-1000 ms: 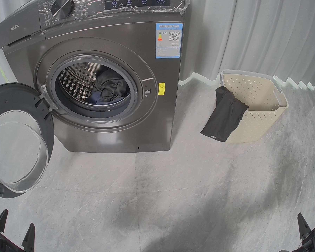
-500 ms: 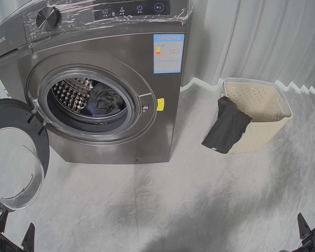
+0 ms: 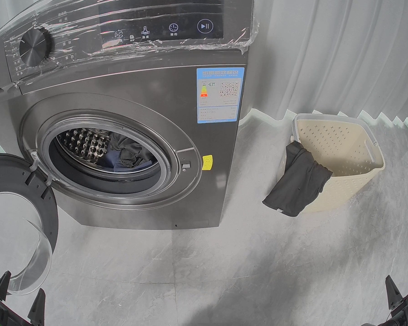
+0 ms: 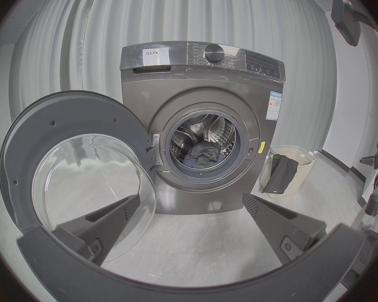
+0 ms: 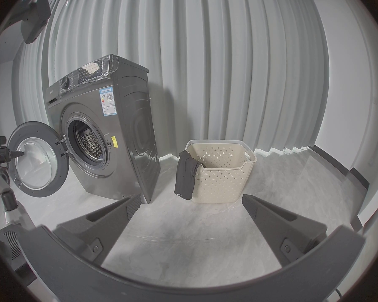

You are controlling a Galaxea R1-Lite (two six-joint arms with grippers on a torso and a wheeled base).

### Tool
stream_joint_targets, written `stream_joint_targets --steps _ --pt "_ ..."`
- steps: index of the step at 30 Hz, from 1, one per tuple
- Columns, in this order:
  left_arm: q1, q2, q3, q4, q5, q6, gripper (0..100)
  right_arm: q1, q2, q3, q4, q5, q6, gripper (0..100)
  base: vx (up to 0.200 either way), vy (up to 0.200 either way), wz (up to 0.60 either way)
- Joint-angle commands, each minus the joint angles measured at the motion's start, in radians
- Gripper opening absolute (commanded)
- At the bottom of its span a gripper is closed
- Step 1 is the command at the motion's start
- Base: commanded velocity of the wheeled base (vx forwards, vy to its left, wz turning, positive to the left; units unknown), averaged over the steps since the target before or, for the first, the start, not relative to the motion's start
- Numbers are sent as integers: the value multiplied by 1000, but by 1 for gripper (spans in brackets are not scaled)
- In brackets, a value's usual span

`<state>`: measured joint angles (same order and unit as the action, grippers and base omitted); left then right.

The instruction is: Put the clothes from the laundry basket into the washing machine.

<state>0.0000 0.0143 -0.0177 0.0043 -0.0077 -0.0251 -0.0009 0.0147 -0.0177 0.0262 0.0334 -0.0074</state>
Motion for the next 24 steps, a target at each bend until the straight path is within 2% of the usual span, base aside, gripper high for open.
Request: stream_joint_targets --steps 1,24 --pt "0 -14 15 0 0 1 100 -1 -13 8 0 0 0 100 0 -200 0" --pt "0 -14 15 -1 0 1 100 -1 -13 8 0 0 0 100 0 -200 0"
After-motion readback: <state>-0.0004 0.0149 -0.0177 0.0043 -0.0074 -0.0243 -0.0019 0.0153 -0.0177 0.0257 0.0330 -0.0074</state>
